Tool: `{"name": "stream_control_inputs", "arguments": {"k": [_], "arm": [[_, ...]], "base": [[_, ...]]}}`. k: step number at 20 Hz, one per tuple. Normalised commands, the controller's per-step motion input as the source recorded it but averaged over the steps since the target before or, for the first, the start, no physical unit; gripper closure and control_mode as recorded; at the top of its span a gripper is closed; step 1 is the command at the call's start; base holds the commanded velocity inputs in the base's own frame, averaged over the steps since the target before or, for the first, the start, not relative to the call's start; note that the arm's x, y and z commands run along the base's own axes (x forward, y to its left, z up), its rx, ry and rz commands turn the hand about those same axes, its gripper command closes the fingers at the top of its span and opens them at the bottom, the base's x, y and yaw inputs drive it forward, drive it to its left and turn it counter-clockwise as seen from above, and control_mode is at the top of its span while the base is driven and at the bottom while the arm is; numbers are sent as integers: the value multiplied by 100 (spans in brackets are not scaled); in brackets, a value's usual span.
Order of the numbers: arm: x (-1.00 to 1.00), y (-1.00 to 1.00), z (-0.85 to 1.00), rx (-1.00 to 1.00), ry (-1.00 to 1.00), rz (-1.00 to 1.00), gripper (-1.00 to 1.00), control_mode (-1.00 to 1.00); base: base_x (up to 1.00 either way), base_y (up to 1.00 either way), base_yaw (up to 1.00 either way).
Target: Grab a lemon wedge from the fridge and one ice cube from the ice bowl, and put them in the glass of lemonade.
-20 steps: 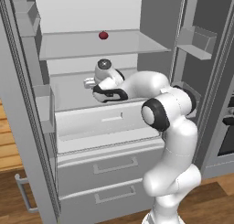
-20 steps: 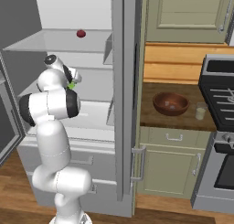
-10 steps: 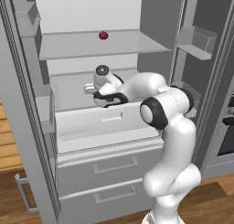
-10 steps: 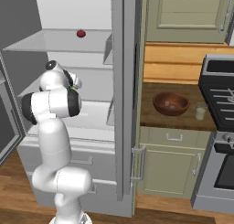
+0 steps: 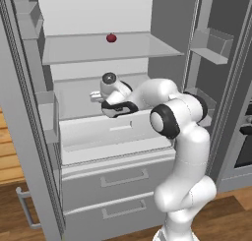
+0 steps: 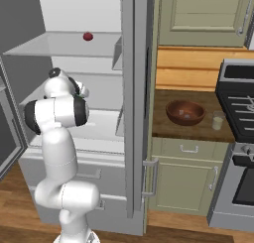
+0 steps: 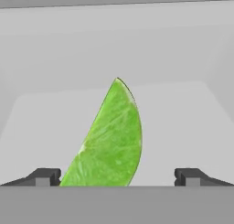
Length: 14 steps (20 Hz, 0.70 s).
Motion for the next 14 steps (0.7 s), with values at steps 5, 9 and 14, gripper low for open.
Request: {"name": "stream_control_inputs", "arguments": {"k": [5, 9, 14], "arm": [[14, 0, 8, 4, 0, -5, -100, -100], [34, 0, 0, 4, 0, -4, -100, -100], [28, 0, 0, 2, 0, -3, -100, -100]], "base": [[0, 0, 0], [0, 0, 0], [0, 0, 0]]}}
